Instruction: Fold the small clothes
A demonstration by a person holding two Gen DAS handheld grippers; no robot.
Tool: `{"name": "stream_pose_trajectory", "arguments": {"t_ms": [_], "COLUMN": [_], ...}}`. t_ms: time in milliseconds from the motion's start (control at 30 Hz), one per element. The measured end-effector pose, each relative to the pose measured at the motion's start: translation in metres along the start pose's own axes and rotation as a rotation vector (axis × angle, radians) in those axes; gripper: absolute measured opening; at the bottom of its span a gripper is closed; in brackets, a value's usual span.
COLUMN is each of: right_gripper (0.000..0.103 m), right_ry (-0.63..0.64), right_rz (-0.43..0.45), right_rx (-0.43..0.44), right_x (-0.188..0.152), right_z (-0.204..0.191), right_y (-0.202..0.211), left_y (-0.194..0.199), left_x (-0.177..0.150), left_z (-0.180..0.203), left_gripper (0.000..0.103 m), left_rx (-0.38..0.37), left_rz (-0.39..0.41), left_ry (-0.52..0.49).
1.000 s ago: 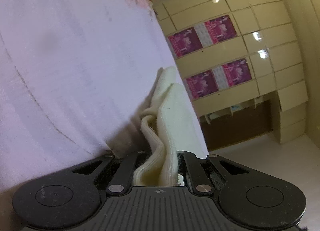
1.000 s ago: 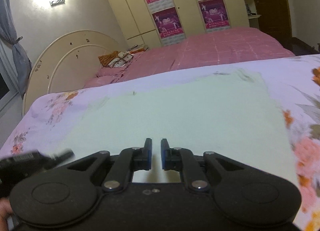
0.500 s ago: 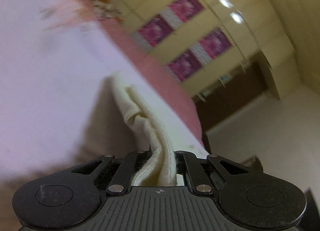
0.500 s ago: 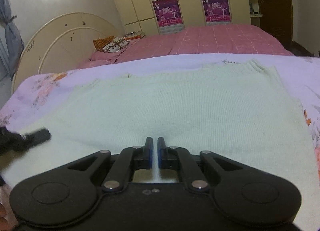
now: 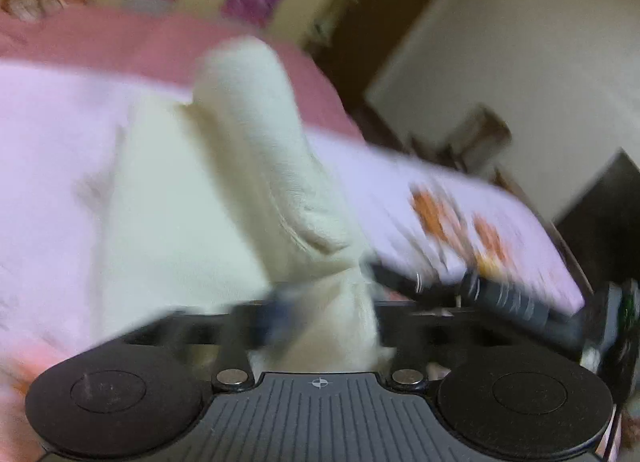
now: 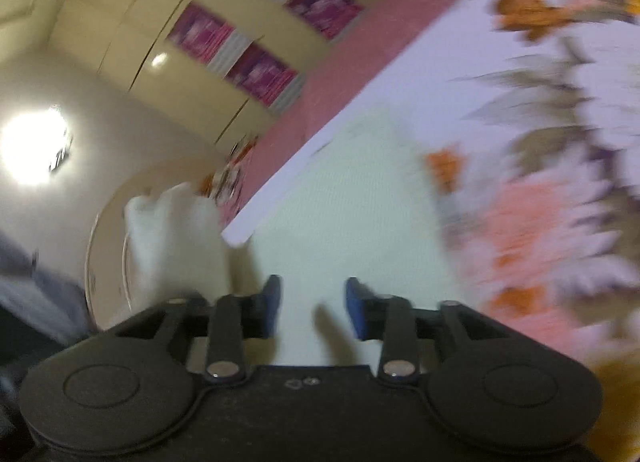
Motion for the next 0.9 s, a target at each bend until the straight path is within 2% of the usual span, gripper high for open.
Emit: {"name": "stream_pose_trajectory", "arguments": {"t_ms": [67, 100, 200, 267, 300, 400, 533, 567, 667, 733, 767, 900], "right_gripper": [0.047, 0.047, 0.047, 0.047, 0.047, 0.047, 0.046, 0.045, 0.045, 0.042, 0.043, 0.044], "right_ry": [-0.031, -0.042, -0.035, -0.012, -0.001, 0.048, 0.112, 0.125, 0.17, 0.212, 0.223, 0.218], "right_rz": [0.021, 0.028, 0.036, 0.02, 0.008, -0.028, -0.078, -0.092, -0.106, -0.077, -0.064, -0.102], "right_rx": [-0.005, 0.0, 0.031, 0.057, 0.066, 0.056, 0.027, 0.015, -0.006, -0.03, -0.032, -0.013], "right_x": [0.008, 0.011, 0.014, 0.012, 0.011, 0.007, -0.003, -0.005, -0.008, -0.008, -0.006, -0.008], "right_z": [0.012, 0.016, 0.015, 0.007, 0.004, -0.009, -0.015, -0.016, -0.022, -0.026, -0.027, -0.03], "right_y": [0.013, 0.019, 0.029, 0.024, 0.02, -0.005, -0.03, -0.034, -0.039, -0.034, -0.032, -0.044], "left_y": [0.02, 0.034, 0.065, 0.075, 0.077, 0.077, 0.064, 0.054, 0.058, 0.059, 0.056, 0.037], "left_x": [-0.012, -0.01, 0.002, 0.014, 0.019, 0.023, 0.012, 0.002, -0.007, -0.006, -0.015, -0.014], "left_z": [0.014, 0.014, -0.025, -0.067, -0.084, -0.121, -0.141, -0.137, -0.132, -0.134, -0.132, -0.136], "left_gripper": [0.072, 0.072, 0.072, 0.072, 0.072, 0.072, 0.072, 0.072, 0.072, 0.072, 0.072, 0.072], "left_rx": [-0.085, -0.101, -0.044, 0.066, 0.115, 0.185, 0.247, 0.25, 0.246, 0.246, 0.246, 0.241], "left_rz": [0.04, 0.078, 0.172, 0.226, 0.225, 0.207, 0.144, 0.142, 0.159, 0.161, 0.163, 0.161], "left_ry": [-0.008, -0.011, 0.08, 0.131, 0.149, 0.186, 0.168, 0.164, 0.151, 0.142, 0.138, 0.128]}}
Point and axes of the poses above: each gripper's, at about its wrist camera, not at the fingertips, and y roughly against the way its jaws point, z to its right, x to its top, the point moved 6 cm from there along -y, roughly the way its jaws point, and after that the axes turned 6 degrees about x, right-handed, at the moved point
